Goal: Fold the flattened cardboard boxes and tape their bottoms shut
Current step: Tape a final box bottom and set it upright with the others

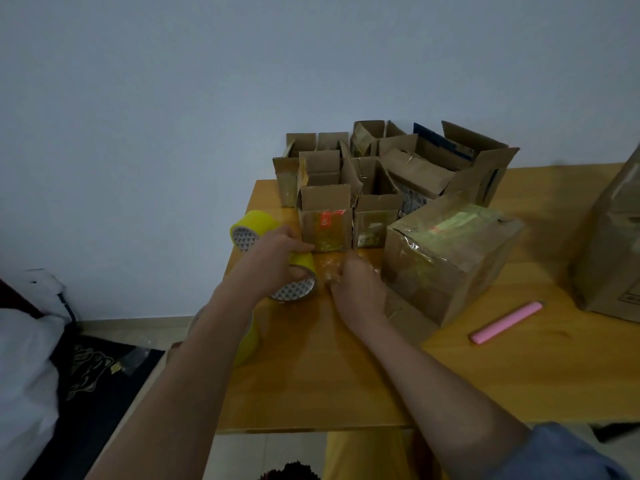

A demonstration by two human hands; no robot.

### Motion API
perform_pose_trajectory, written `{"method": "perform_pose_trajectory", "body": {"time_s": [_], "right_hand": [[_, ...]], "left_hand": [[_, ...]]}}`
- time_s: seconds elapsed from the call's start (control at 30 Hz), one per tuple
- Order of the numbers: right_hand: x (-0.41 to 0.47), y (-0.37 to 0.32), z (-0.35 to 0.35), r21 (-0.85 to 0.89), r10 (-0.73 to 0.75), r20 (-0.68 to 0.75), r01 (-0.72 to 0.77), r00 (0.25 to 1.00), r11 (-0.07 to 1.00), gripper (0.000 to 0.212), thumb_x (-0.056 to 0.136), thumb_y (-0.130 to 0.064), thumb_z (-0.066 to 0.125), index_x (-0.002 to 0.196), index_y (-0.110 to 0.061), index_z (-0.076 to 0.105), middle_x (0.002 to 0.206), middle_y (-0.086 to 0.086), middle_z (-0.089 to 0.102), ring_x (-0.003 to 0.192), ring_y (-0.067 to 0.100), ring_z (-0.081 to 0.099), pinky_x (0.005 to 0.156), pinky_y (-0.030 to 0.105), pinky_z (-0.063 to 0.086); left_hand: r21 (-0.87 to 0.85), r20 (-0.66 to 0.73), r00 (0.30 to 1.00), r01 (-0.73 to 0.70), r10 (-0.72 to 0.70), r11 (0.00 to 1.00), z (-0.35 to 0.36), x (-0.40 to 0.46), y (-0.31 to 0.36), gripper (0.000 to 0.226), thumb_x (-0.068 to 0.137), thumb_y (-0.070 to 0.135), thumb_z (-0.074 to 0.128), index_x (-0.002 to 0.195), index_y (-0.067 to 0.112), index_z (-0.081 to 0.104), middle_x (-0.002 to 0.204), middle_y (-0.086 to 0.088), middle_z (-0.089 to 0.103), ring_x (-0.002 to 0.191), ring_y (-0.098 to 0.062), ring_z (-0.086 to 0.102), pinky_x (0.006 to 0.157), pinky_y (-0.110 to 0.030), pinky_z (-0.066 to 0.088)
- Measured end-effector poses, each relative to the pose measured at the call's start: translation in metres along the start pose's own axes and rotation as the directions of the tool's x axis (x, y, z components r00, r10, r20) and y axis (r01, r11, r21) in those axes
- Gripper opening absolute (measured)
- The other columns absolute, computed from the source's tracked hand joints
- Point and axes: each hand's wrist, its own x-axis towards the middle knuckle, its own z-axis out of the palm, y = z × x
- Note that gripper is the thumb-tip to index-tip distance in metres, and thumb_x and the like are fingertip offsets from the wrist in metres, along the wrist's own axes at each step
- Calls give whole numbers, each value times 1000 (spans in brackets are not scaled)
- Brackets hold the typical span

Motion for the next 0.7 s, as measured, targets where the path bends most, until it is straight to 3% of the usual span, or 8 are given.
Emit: {"method": "perform_pose_trajectory", "body": {"time_s": [0.07, 0.13, 0.23, 0.33, 0.43, 0.53, 0.6, 0.7], "right_hand": [[-9, 7, -4, 76, -81, -82, 87, 993, 993, 4, 95, -12, 53, 94, -15, 52, 89, 3, 59, 84, 26, 61, 57, 31, 37], [-21, 14, -15, 143, -186, -174, 211, 967, 967, 14, 95, -14, 53, 83, -19, 46, 76, -4, 51, 70, 18, 55, 52, 32, 37], [-44, 24, -49, 188, -315, -432, 426, 845, 885, 14, 93, -13, 58, 83, -17, 48, 66, -11, 39, 55, 9, 40, 47, 17, 35], [-59, 46, -81, 310, -190, -663, 497, 724, 810, 11, 95, -17, 55, 88, -16, 47, 63, -8, 40, 50, 8, 37, 45, 16, 30], [-62, 88, -94, 500, 104, -562, 237, 820, 833, 8, 97, -16, 53, 93, -15, 46, 69, -5, 48, 60, 11, 48, 51, 25, 33], [-58, 140, -87, 382, 268, -302, -141, 915, 913, 15, 95, -20, 56, 104, -10, 50, 85, 2, 56, 79, 23, 57, 58, 32, 33], [-57, 166, -87, 303, 268, -260, -185, 928, 935, 19, 92, -19, 59, 105, -5, 53, 89, 10, 59, 87, 32, 58, 63, 35, 39], [-49, 194, -105, 247, 295, -255, -233, 921, 941, 16, 92, -14, 58, 104, -4, 57, 95, 15, 63, 93, 35, 60, 75, 41, 46]], "left_hand": [[40, -24, 1000, 13, -12, 999, 3, -4, 2, 62, 85, 35, 72, 142, 33, 48, 132, 0, 43, 125, -21, 38, 102, -35, 33], [80, -30, 999, 18, -15, 997, 4, -8, 6, 68, 86, 31, 69, 147, 39, 38, 138, 0, 39, 129, -22, 31, 108, -39, 27], [18, -84, 996, -24, 26, 1000, 5, -12, 19, 74, 83, 22, 67, 147, 39, 35, 143, -2, 35, 134, -25, 25, 114, -45, 22], [-151, -306, 943, -183, 130, 971, 9, -14, 48, 57, 87, 15, 64, 141, 26, 48, 126, -1, 43, 119, -19, 39, 105, -34, 36], [-363, -383, 923, -173, 23, 916, 23, -13, 95, 41, 94, 29, 59, 133, 17, 54, 115, -3, 49, 104, -15, 49, 86, -22, 42], [-632, -134, 972, 68, -195, 772, 43, -13, 142, 67, 91, 55, 52, 144, 17, 36, 135, -10, 42, 119, -19, 41, 93, -29, 38], [-746, 30, 958, 212, -286, 631, 54, -13, 165, 88, 87, 63, 53, 152, 15, 18, 150, -8, 23, 135, -25, 31, 104, -37, 34], [-781, 82, 935, 276, -346, 560, 64, -7, 185, 100, 86, 61, 57, 155, 16, 2, 156, -7, 7, 142, -32, 21, 112, -42, 28]]}}
